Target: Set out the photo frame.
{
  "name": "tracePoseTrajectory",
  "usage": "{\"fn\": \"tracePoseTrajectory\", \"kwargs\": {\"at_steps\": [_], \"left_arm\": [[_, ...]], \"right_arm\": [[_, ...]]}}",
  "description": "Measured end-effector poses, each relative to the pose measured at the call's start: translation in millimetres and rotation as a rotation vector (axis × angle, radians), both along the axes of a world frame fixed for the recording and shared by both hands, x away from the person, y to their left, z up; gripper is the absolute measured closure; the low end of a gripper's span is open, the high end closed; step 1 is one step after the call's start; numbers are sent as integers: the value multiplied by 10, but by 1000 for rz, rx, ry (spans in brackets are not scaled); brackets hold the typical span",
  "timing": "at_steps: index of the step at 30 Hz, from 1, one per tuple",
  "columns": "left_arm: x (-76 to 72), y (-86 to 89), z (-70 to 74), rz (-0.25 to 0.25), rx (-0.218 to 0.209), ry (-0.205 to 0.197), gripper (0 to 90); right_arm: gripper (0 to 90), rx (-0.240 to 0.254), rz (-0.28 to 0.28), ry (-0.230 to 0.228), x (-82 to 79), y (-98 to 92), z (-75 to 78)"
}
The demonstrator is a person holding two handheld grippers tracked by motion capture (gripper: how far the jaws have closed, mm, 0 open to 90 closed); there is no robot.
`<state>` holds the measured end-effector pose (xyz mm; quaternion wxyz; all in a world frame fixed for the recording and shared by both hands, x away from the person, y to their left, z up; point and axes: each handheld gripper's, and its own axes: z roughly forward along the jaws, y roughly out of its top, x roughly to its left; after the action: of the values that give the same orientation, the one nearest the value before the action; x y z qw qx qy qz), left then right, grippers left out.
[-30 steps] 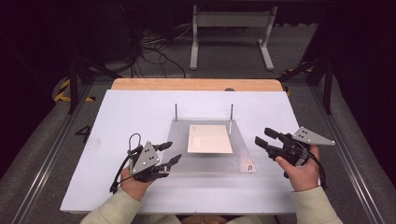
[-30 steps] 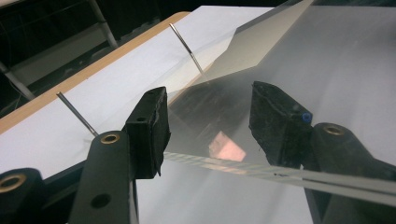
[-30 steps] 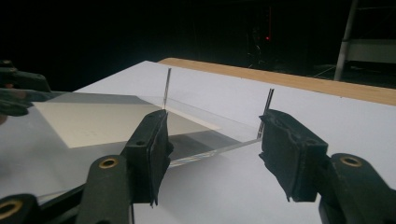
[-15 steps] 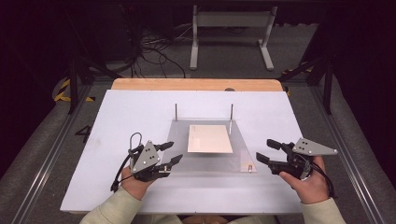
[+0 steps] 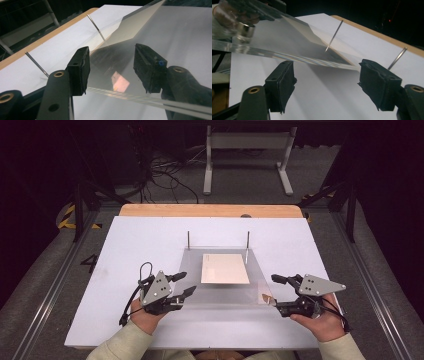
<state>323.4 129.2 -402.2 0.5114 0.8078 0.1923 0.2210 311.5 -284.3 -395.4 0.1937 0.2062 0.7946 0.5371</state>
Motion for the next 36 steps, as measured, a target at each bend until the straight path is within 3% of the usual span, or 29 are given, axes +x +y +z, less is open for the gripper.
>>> {"fn": "tracePoseTrajectory", "kwargs": {"at_steps": [3, 15, 18, 24, 28, 36], "left_arm": [[-1, 0, 2, 0, 2, 2, 463], [-1, -6, 2, 0, 2, -1, 464], [-2, -5, 2, 1, 2, -1, 465], [-7, -8, -1, 1, 0, -4, 469], [-3, -7, 6, -1, -5, -2, 476], [-4, -17, 52, 11, 4, 1, 492]], "right_arm": [[271, -7, 7, -38, -3, 58, 16], [300, -4, 87, -108, 90, 235, 42], [330, -11, 95, -114, 126, 275, 24], [378, 6, 112, -66, 196, 350, -38], [491, 20, 120, -87, 203, 349, -47], [528, 5, 126, -100, 229, 340, -2]]}}
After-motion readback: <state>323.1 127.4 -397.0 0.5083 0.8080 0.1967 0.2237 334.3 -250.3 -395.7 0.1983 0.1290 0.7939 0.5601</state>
